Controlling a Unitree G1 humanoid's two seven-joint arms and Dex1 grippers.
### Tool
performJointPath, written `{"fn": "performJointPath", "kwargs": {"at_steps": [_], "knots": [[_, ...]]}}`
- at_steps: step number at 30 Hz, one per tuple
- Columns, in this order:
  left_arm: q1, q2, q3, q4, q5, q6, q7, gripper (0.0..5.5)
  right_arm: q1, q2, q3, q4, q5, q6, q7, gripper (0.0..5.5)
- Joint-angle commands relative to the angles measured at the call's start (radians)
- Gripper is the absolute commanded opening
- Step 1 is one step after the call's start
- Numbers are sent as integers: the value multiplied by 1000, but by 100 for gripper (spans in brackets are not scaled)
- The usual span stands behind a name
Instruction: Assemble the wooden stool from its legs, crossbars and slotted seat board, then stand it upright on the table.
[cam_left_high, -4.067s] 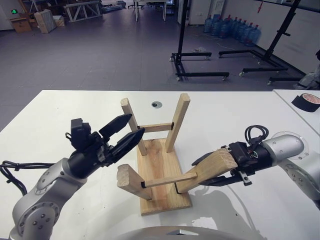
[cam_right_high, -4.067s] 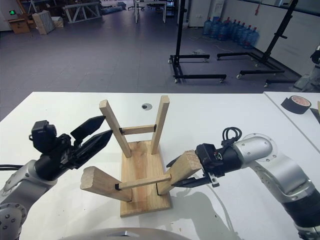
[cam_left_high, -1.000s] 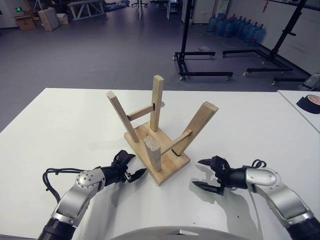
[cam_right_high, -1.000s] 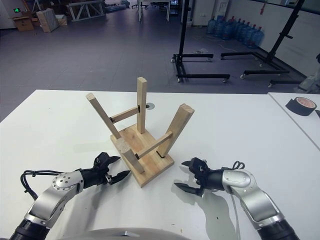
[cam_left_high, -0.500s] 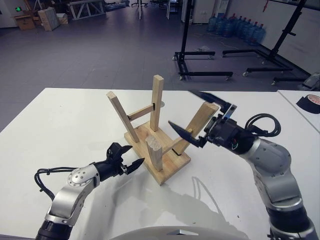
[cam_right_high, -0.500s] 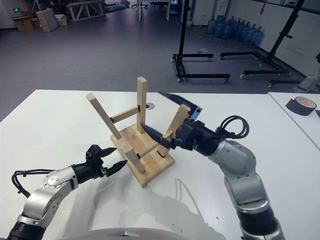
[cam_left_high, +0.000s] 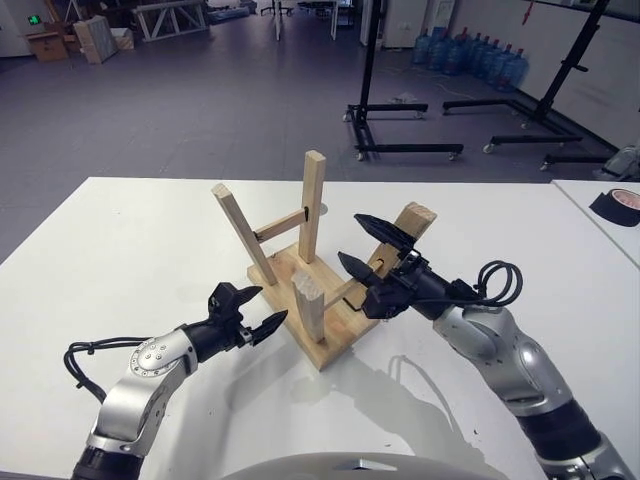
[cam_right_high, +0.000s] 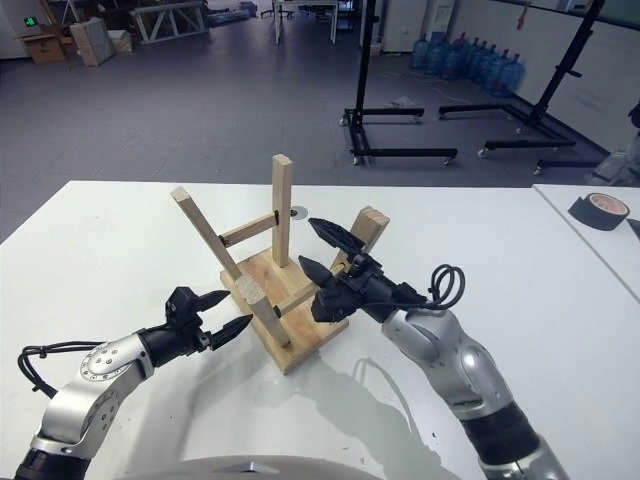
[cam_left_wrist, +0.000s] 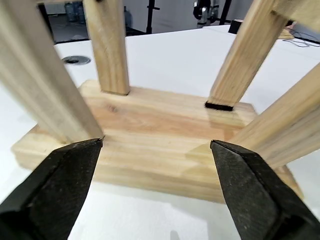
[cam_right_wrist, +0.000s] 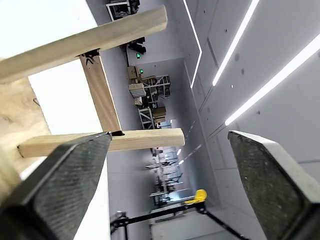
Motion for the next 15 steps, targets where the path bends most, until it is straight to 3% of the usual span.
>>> {"fn": "performJointPath", "kwargs": {"at_steps": [1, 8, 15], "knots": [[5, 27, 7, -63, -20, 23, -23, 397, 168, -81, 157, 215, -36, 75, 251, 433], [128, 146, 86, -389, -189, 52, -144, 397, 53, -47, 17, 179, 104, 49, 85, 433], [5, 127, 97, -487, -330, 122, -68, 397, -41, 13, -44, 30, 277, 121, 121, 433]]}}
